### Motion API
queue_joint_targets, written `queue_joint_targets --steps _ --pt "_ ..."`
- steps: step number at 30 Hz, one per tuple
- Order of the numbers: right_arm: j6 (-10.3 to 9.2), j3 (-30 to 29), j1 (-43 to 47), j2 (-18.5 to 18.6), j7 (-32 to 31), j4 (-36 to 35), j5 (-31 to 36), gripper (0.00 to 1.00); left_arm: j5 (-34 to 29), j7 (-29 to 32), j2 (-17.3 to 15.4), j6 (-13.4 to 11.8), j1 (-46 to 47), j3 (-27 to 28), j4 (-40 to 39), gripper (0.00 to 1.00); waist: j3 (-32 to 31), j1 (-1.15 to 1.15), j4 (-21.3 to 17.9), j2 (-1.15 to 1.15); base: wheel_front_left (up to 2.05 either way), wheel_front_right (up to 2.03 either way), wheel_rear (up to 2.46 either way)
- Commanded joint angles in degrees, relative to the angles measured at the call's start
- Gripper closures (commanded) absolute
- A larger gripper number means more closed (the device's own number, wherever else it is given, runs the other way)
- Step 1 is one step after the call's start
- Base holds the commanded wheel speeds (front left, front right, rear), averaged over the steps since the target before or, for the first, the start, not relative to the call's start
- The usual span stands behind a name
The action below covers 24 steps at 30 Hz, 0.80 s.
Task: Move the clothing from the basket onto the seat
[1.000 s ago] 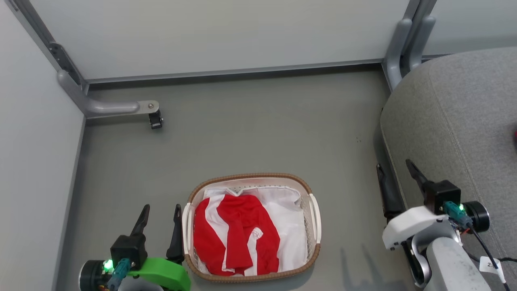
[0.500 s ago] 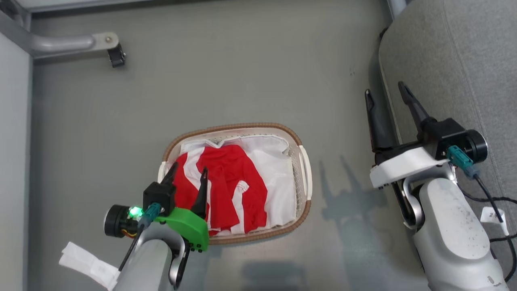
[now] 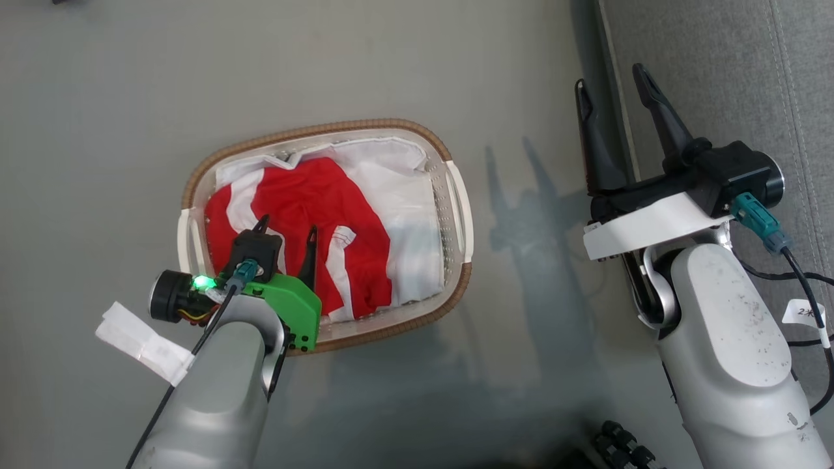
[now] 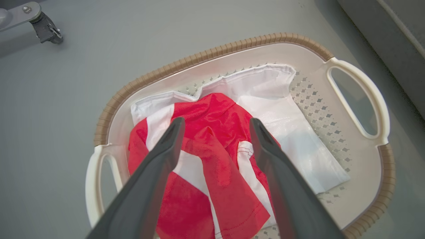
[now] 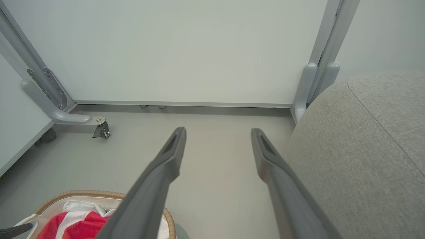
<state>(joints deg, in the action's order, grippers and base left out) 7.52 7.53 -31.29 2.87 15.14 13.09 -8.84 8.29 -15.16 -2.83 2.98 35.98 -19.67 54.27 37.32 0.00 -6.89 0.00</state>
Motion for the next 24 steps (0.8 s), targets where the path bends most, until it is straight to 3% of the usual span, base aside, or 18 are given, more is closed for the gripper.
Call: queue_joint_targets --steps 1,10,24 --pt "-0.06 0.26 -0.97 0.16 0.01 -0.65 -0.43 0.00 -0.87 0.01 -0.85 0.13 2.17 -0.31 1.43 0.00 4.87 0.00 -3.58 0.00 0.00 0.00 0.00" --pt "-0.06 1.17 -1.55 0.15 0.01 -2.20 -2.14 0.00 -2.70 1.72 -1.87 -2.30 9.27 -1.76 15.38 0.00 8.62 0.00 -5.78 0.00 0.00 0.00 0.00" --pt "-0.06 2.25 -2.13 0.16 0.01 -2.96 -4.27 0.00 -1.97 10.42 -2.67 -7.13 13.04 -2.40 19.35 0.00 11.51 0.00 -7.45 0.00 0.00 0.00 0.00"
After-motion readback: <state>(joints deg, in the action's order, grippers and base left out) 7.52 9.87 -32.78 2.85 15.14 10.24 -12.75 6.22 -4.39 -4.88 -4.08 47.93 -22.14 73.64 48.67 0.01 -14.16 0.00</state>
